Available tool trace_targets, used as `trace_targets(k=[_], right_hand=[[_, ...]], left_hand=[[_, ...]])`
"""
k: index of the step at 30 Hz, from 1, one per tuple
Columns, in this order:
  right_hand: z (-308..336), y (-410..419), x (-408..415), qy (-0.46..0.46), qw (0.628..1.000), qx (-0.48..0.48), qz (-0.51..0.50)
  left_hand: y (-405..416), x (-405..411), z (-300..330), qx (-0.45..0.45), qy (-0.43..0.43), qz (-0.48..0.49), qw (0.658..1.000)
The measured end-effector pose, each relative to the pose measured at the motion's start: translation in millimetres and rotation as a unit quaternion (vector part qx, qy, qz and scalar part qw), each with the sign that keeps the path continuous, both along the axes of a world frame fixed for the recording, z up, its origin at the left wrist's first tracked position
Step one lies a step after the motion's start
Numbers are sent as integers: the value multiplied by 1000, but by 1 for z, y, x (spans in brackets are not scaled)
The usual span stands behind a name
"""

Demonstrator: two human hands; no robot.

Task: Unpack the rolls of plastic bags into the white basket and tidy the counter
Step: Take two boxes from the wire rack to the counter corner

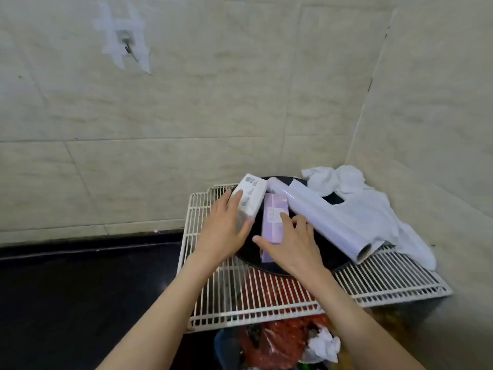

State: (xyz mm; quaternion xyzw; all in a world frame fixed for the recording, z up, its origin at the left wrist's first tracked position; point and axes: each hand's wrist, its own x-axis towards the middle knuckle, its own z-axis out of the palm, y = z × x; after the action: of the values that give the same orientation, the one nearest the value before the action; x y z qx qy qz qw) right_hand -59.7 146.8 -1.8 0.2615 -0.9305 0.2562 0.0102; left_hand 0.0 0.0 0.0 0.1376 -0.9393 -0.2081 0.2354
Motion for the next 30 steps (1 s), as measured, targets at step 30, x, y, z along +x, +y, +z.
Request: trace_targets(k=[30], right_hand=[[39,-17,108,-59,967,-172,181]], left_hand=[[13,197,22,287,254,309,870]])
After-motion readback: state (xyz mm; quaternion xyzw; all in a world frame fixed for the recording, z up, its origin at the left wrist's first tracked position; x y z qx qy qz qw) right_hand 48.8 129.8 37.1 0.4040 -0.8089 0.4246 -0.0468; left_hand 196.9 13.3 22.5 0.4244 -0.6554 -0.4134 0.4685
